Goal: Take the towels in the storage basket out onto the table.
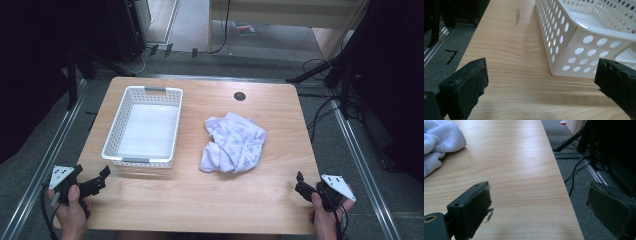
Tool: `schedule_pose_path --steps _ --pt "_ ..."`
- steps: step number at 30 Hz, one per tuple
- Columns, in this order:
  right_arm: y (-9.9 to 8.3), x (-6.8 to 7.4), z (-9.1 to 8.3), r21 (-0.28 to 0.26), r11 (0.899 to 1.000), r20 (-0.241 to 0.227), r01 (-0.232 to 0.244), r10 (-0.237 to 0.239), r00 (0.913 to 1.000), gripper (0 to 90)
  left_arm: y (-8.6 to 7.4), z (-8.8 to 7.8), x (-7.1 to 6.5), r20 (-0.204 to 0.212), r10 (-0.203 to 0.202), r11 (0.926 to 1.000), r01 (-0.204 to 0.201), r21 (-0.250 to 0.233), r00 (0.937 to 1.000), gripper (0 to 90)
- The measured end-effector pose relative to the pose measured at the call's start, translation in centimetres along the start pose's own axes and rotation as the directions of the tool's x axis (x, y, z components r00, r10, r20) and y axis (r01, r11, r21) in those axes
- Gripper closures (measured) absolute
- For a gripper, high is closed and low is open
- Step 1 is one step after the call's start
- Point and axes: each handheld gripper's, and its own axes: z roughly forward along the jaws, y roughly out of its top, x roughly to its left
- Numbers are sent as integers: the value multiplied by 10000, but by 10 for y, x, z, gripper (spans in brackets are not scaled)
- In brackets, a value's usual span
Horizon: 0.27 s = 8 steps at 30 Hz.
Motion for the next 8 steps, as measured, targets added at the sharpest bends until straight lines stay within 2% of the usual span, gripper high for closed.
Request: schedule_pose_path --steps 4,8 --pt "0 0 0 -2 10000 -8 -8 8 10000 55 0 2 -3 -112 213 9997 -212 91 9997 0" --pt "0 0 0 -21 10000 15 6 -6 10000 55 0 1 -2 -62 97 9999 -97 45 9999 0"
